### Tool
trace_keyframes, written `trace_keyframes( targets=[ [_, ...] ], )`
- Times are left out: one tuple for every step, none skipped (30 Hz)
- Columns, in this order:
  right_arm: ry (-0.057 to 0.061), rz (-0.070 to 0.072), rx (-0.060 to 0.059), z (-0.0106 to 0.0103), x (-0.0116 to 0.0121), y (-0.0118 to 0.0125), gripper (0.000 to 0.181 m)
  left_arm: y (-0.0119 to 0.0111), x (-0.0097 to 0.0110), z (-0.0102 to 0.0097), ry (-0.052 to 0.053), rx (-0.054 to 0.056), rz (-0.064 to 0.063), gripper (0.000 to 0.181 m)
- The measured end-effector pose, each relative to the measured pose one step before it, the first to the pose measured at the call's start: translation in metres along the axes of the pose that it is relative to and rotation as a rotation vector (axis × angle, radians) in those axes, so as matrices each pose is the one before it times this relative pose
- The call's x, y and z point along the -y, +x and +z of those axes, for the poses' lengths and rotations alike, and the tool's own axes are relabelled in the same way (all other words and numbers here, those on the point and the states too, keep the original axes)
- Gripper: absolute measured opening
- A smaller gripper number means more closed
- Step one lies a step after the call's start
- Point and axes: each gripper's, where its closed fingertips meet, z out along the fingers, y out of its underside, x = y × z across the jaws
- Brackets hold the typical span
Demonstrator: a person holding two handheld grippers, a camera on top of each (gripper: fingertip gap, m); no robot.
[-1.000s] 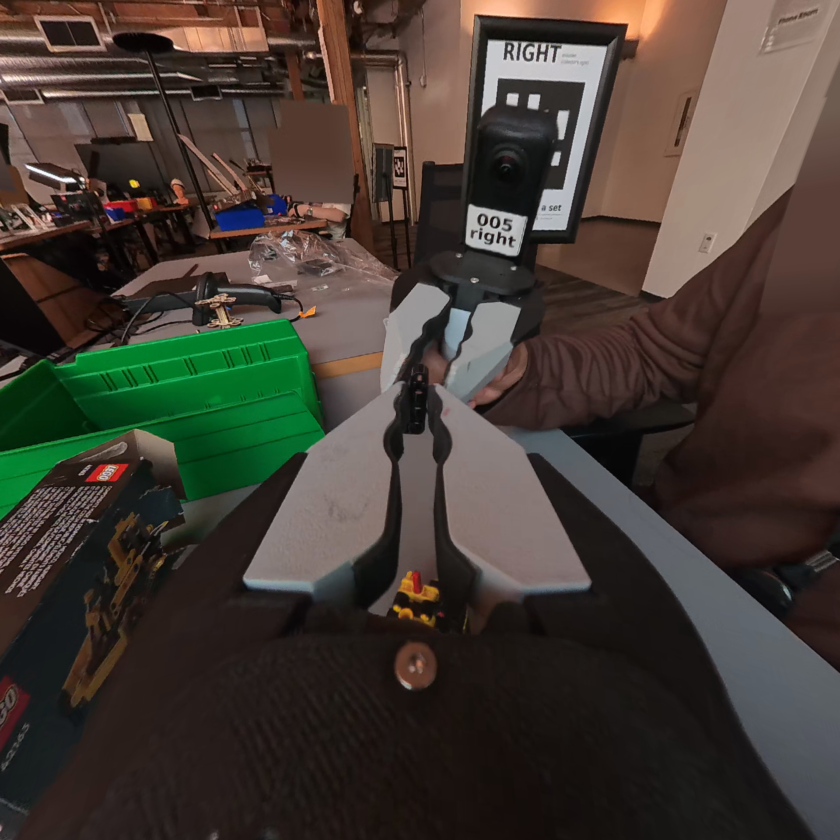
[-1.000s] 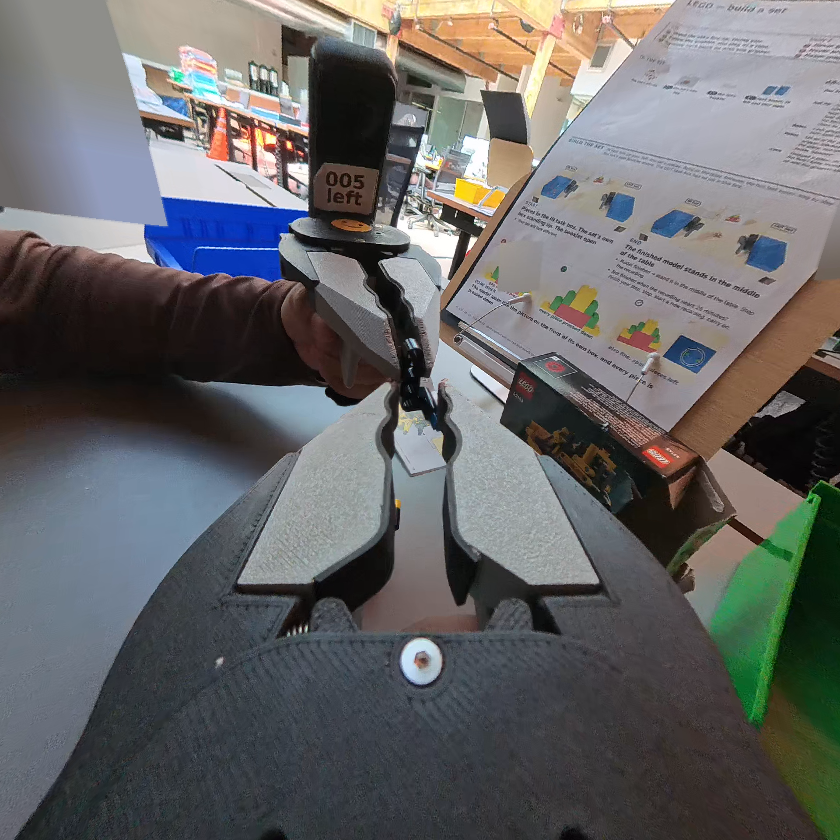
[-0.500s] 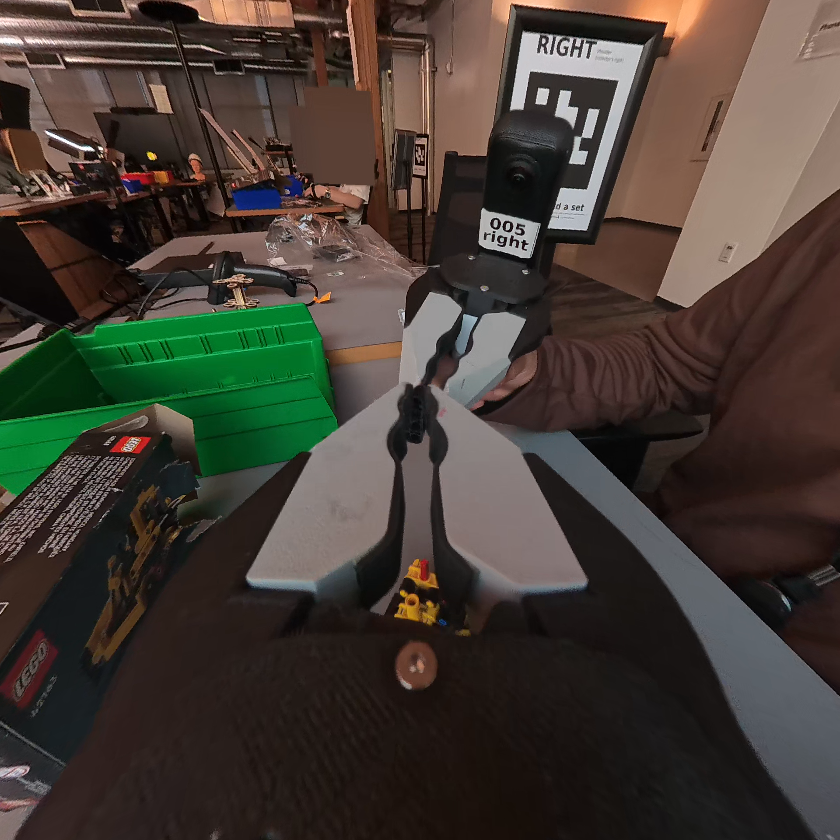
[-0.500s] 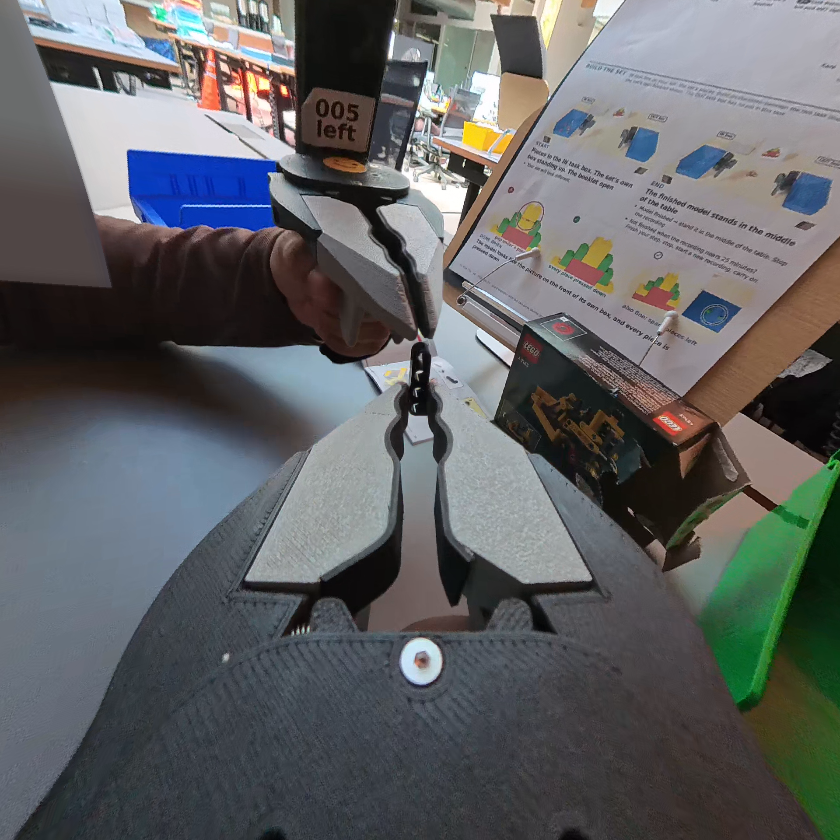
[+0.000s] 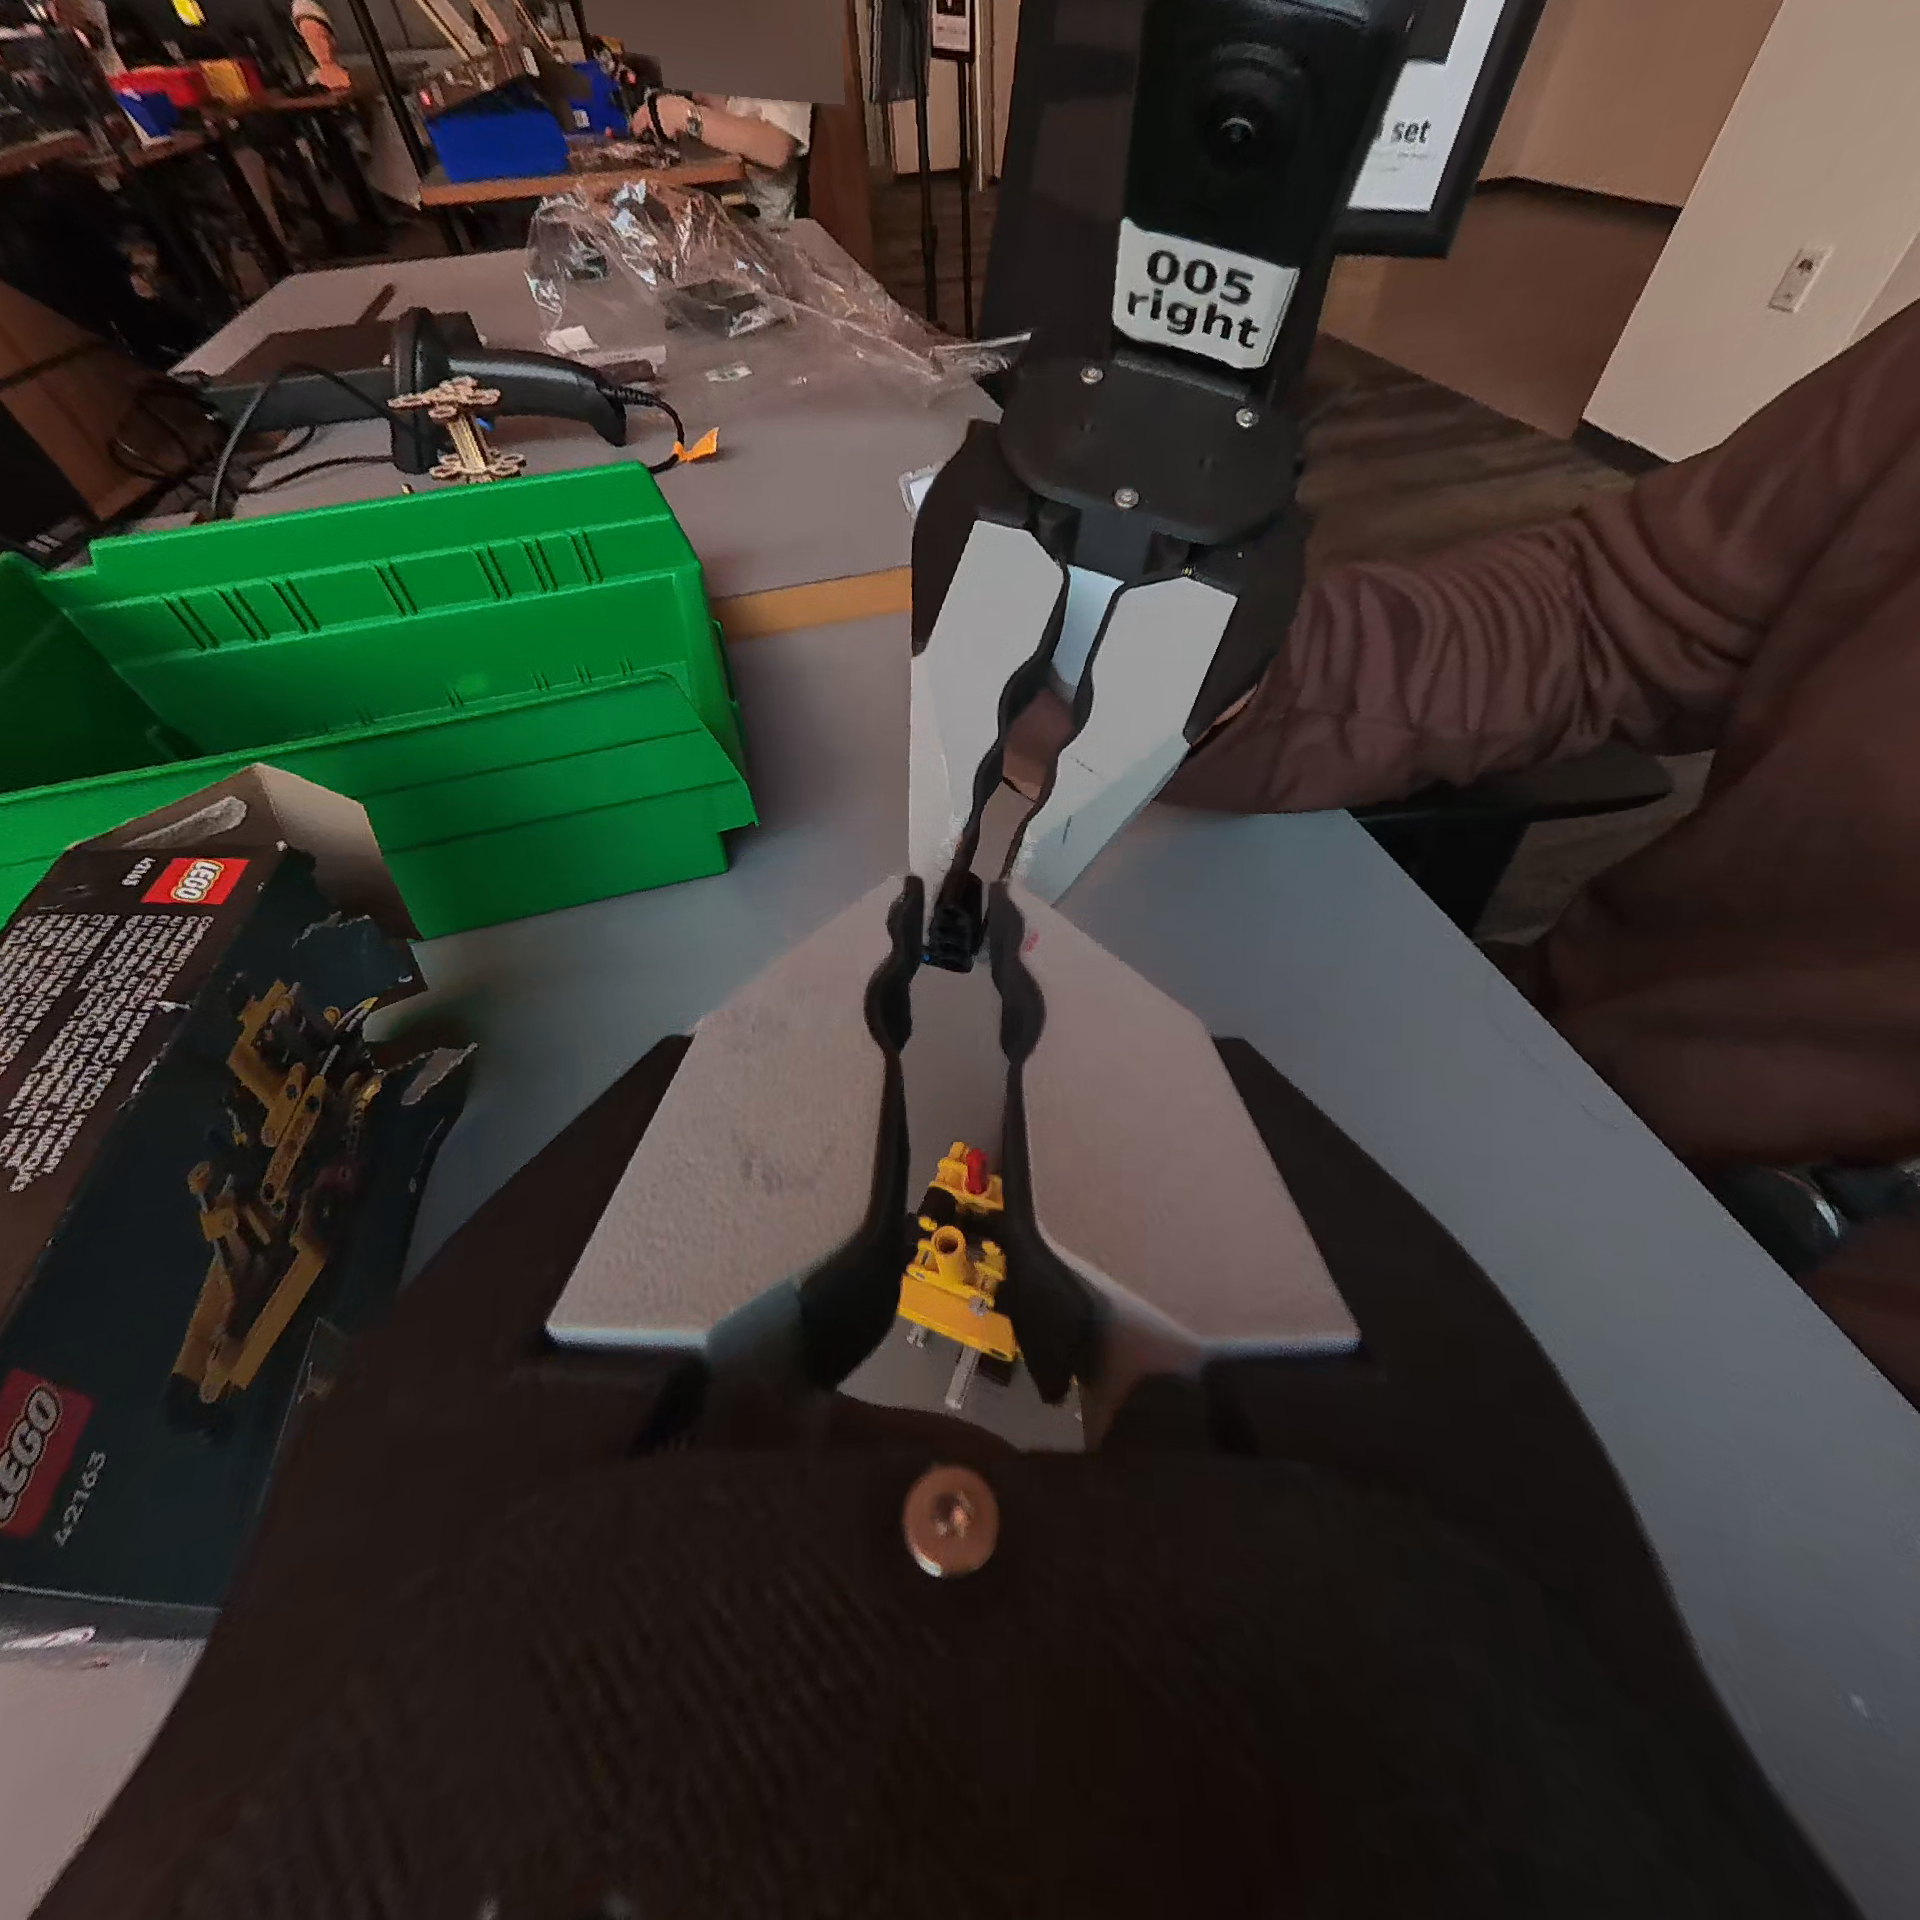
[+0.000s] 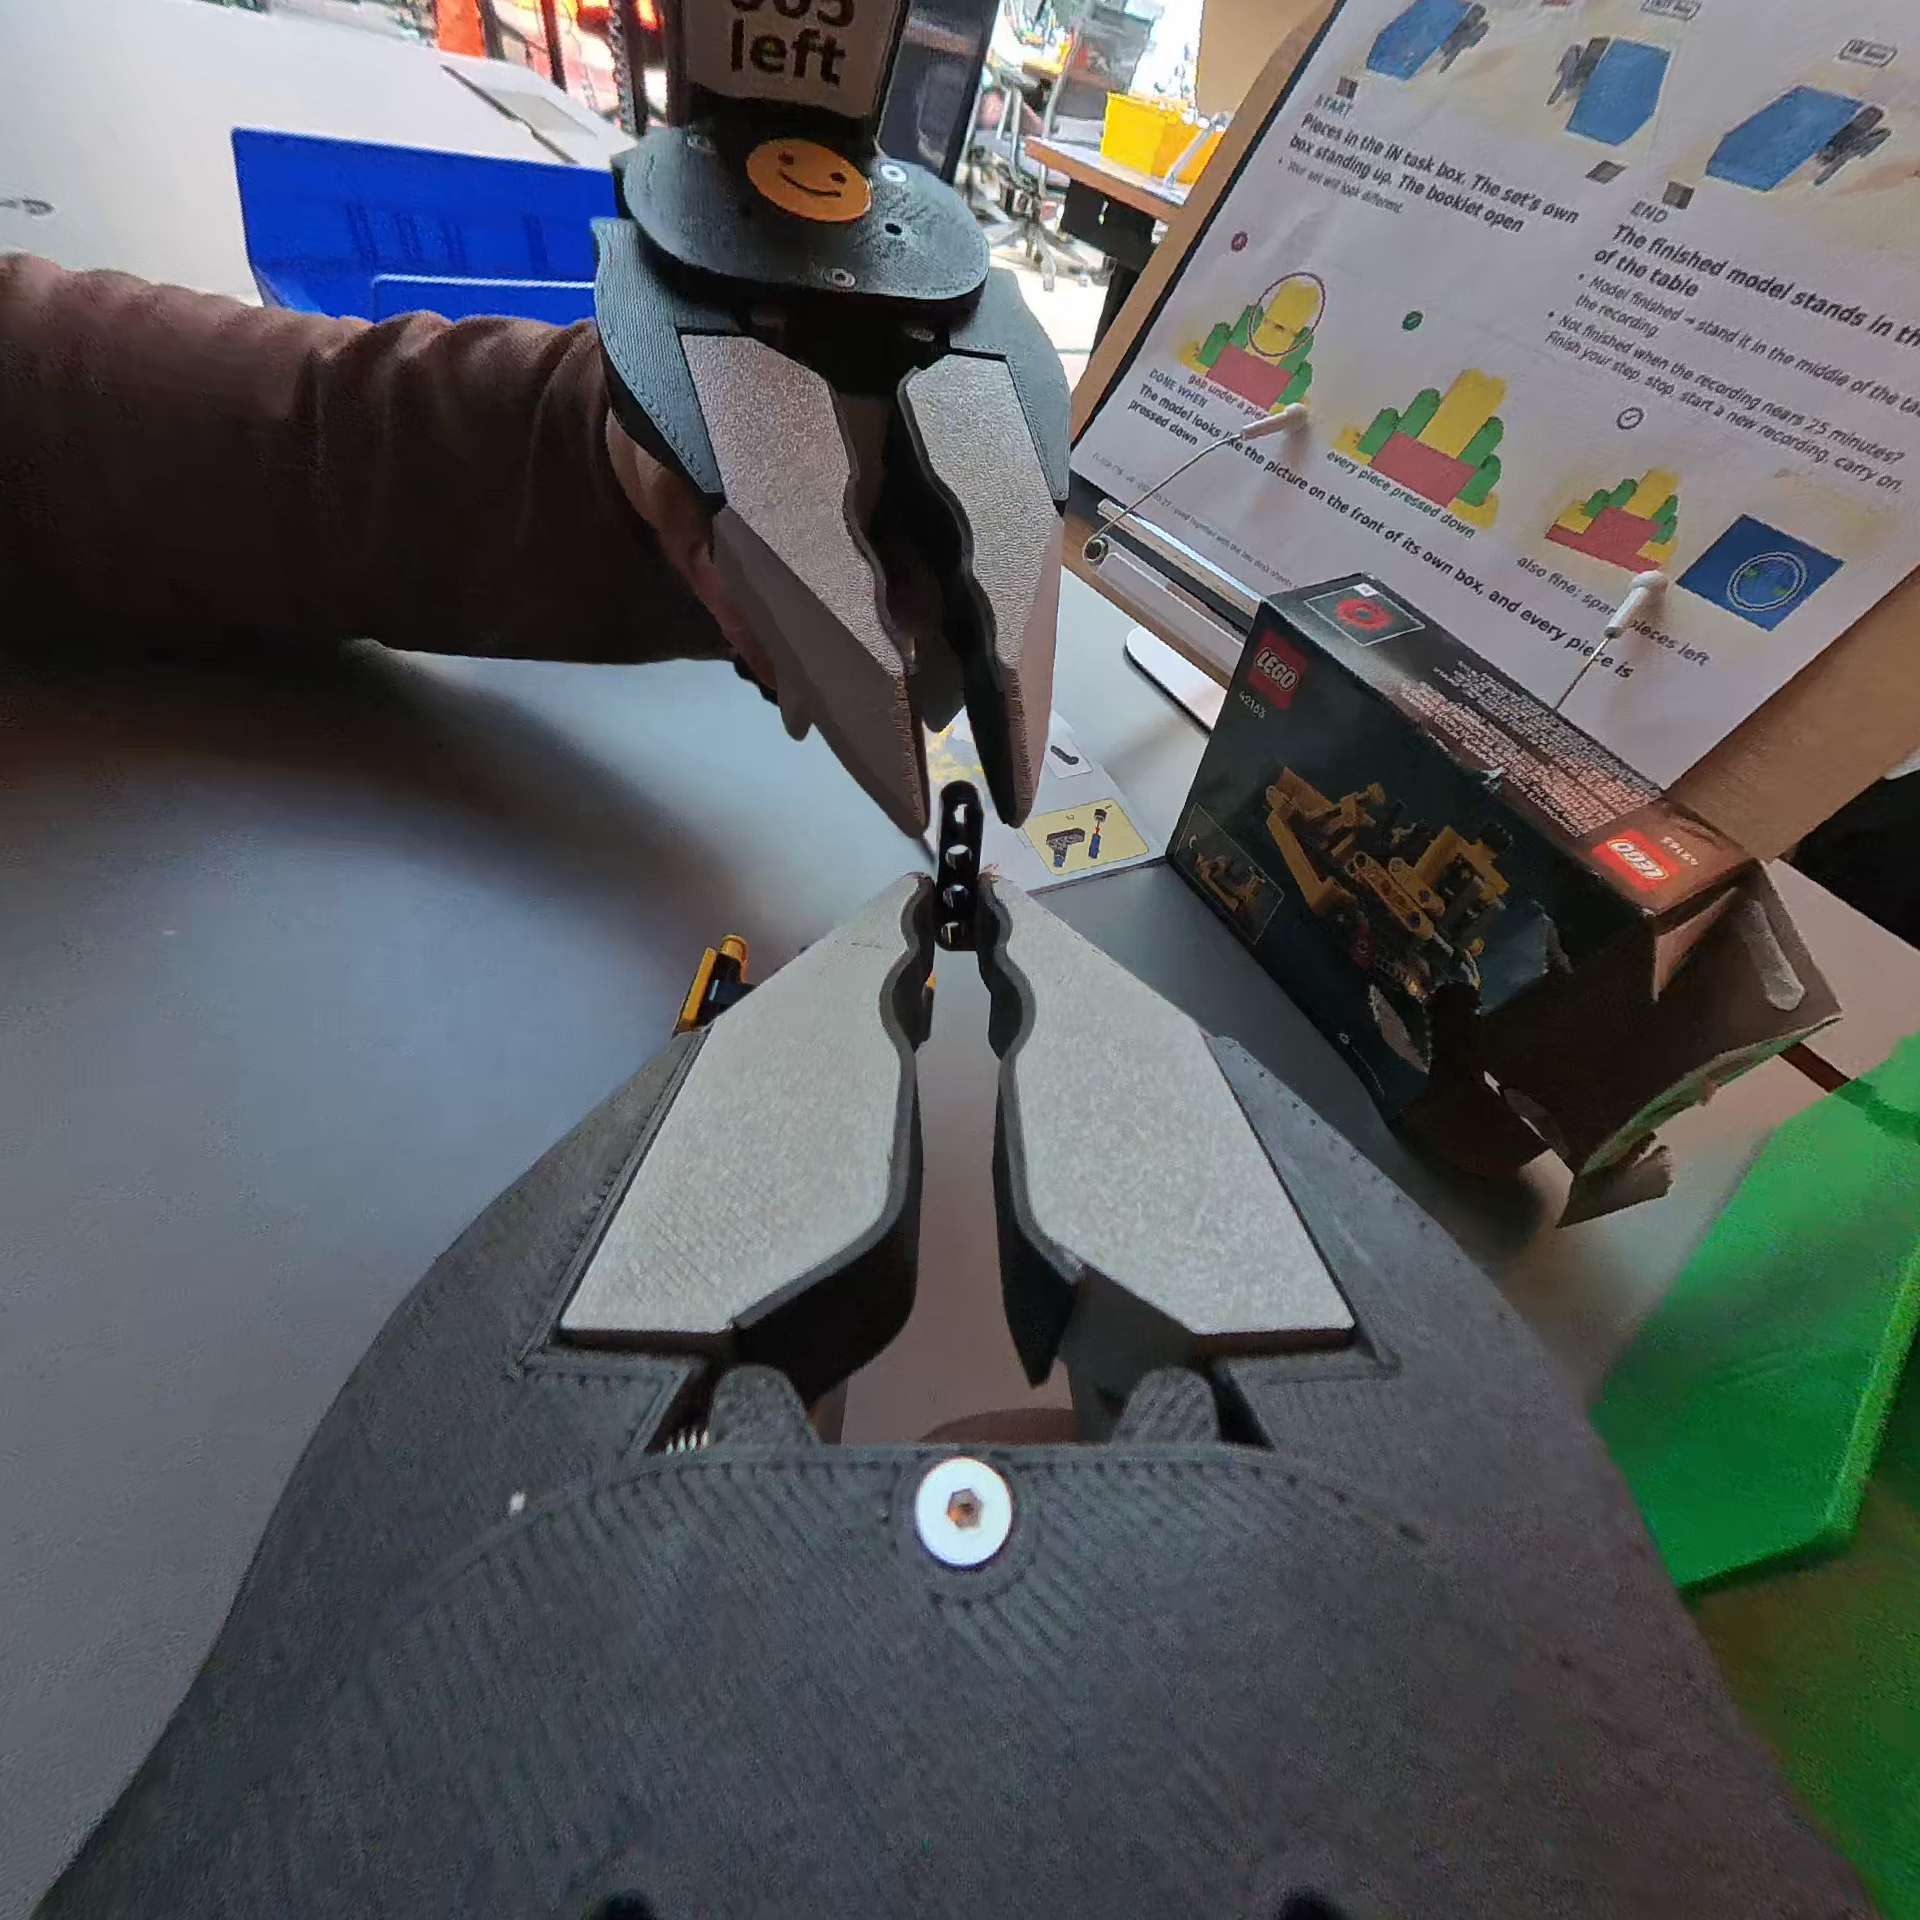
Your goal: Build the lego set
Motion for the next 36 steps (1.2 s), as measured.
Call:
trace_keyframes(
  targets=[
    [-0.0033,0.0032,0.0015,0.00072,-0.00227,-0.0001,0.004,-0.00145,-0.00306,0.00017,-0.0172,0.0033,-0.0052,0.011],
    [-0.0027,0.0055,0.0021,0.00088,-0.00221,0.00005,0.004,-0.00148,-0.00293,0.00035,-0.0141,0.0036,-0.0031,0.011],
    [-0.0031,0.0063,0.0019,0.00098,-0.00235,0.00013,0.004,-0.00037,-0.00257,0.00067,-0.0094,-0.0021,-0.002,0.009],
    [-0.0036,0.0035,0.0008,0.00091,-0.00226,0.00021,0.004,0.00061,-0.0025,0.001,-0.01,-0.0067,-0.0019,0.006],
    [-0.0043,0.0015,0.0002,0.00089,-0.00241,0.00022,0.004,-0.00032,-0.00247,0.0011,-0.0111,0.0005,0.001,0.006],
    [-0.0036,0.0018,0.0,0.00073,-0.00229,0.00034,0.004,-0.00087,-0.00226,0.00099,-0.0111,0.0055,0.0047,0.006],
    [-0.0015,0.0036,0.0021,0.00061,-0.00182,0.00018,0.004,-0.00051,-0.00199,0.00089,-0.0104,0.0033,0.0037,0.006],
    [0.0005,0.0051,0.0027,0.00041,-0.00144,0.00012,0.004,-0.00024,-0.00156,0.0006,-0.0085,0.0013,0.0048,0.006],
    [0.0017,0.0045,0.0019,0.0003,-0.00101,0.00023,0.004,-0.00052,-0.00086,0.00051,-0.0047,0.0019,0.0015,0.006],
    [0.0009,0.0036,0.0019,0.0003,-0.00097,0.00022,0.004,-0.00021,-0.00093,0.00066,-0.0038,-0.0008,-0.0019,0.006],
    [0.0009,0.0033,0.0031,0.00026,-0.00087,0.0,0.004,-0.00033,-0.00089,0.00044,-0.0026,-0.0012,-0.0026,0.005],
    [0.0026,0.0047,0.0032,0.00047,-0.0006,-0.00011,0.004,0.0001,-0.00081,0.00024,0.0,-0.0062,-0.0058,0.005],
    [0.005,0.0089,0.0016,0.00042,-0.00025,0.00003,0.004,-0.00039,-0.00044,0.00003,0.0022,-0.0055,-0.0126,0.005],
    [0.0079,0.013,0.0009,0.00044,0.00037,0.00028,0.004,-0.00054,-0.00002,-0.00014,0.0054,-0.0064,-0.0156,0.005],
    [0.0101,0.0133,-0.0011,0.00014,0.00077,0.00047,0.005,-0.00061,0.00025,-0.00038,0.0064,-0.0049,-0.0128,0.005],
    [0.0107,0.01,-0.0014,0.00002,0.00109,0.00038,0.005,-0.00065,0.00042,-0.00056,0.0083,-0.0026,-0.008,0.005],
    [0.0091,0.0069,0.0017,-0.00013,0.00099,-0.00003,0.005,0.00004,0.00072,-0.00048,0.0088,-0.0055,-0.0052,0.005],
    [0.0079,0.0049,0.002,-0.00015,0.00097,-0.00012,0.005,0.00011,0.0004,-0.00029,0.0061,-0.0047,-0.0057,0.005],
    [0.0093,0.0029,-0.0001,-0.00012,0.00107,0.0001,0.007,-0.00059,-0.00035,0.00015,0.0007,0.0003,-0.0064,0.005],
    [0.0105,0.0025,-0.0011,-0.00005,0.00125,0.00017,0.007,-0.0009,-0.00106,0.00064,-0.0043,0.0027,-0.0043,0.005],
    [0.0101,0.0042,-0.0008,0.0,0.00131,0.00022,0.009,-0.00065,-0.00222,0.00109,-0.0094,0.0026,-0.0022,0.005],
    [0.0007,0.005,-0.0016,0.00032,-0.0002,0.00054,0.009,-0.00097,-0.00221,0.00132,-0.0092,0.0051,-0.0015,0.005],
    [-0.0064,0.0025,0.0016,0.00037,-0.00178,0.00032,0.007,-0.00025,-0.00057,0.00032,0.0003,-0.0004,-0.002,0.005],
    [-0.0069,0.0027,0.0017,0.00046,-0.00192,0.0002,0.005,0.0006,-0.00028,0.00033,0.0018,-0.0063,-0.004,0.005],
    [-0.0047,0.005,-0.002,0.00026,-0.00138,0.00068,0.005,0.00013,0.00038,0.0002,0.0054,-0.002,-0.0028,0.005],
    [-0.001,0.005,-0.0018,0.00006,-0.00067,0.00056,0.005,-0.00064,-0.00053,0.00046,-0.0008,0.0032,-0.0021,0.005],
    [0.0009,0.0045,0.0011,0.00012,-0.00051,0.0,0.004,-0.00012,-0.0004,0.00036,-0.0012,-0.0004,-0.0021,0.005],
    [0.004,0.0049,0.0029,0.00005,-0.00014,-0.00018,0.004,0.00018,-0.00014,0.00006,0.0013,-0.0021,-0.0011,0.005],
    [0.007,0.0058,0.003,-0.00006,0.0003,-0.00005,0.004,0.0001,0.00041,-0.00005,0.0046,-0.0012,-0.0029,0.005],
    [0.0092,0.0056,0.0037,-0.00021,0.00054,-0.00003,0.004,0.00023,0.00058,-0.00008,0.0051,-0.0031,-0.0042,0.005],
    [0.0115,0.0065,0.0029,-0.00016,0.00085,0.00002,0.004,0.00006,0.00075,-0.00019,0.0077,-0.0036,-0.0042,0.005],
    [0.0126,0.0073,0.0028,-0.0001,0.00102,-0.00002,0.005,-0.00002,0.0011,-0.0003,0.0109,-0.0041,-0.0053,0.005],
    [0.0084,0.0051,0.0063,0.00007,0.00066,-0.00085,0.005,0.00097,0.00099,-0.00028,0.0113,-0.0113,-0.007,0.005],
    [-0.0002,-0.0007,0.004,0.00032,-0.00016,-0.0007,0.005,0.00096,0.00016,0.00009,0.0064,-0.0111,-0.0075,0.005],
    [-0.0036,-0.0121,-0.0041,-0.00008,-0.00024,-0.00017,0.005,-0.00003,-0.00031,0.0001,0.004,-0.0052,-0.0064,0.005],
    [-0.0006,-0.0197,-0.0066,-0.00026,0.00016,-0.0001,0.004,0.00041,0.00017,0.00009,0.008,-0.0085,-0.0075,0.005]
  ],
)
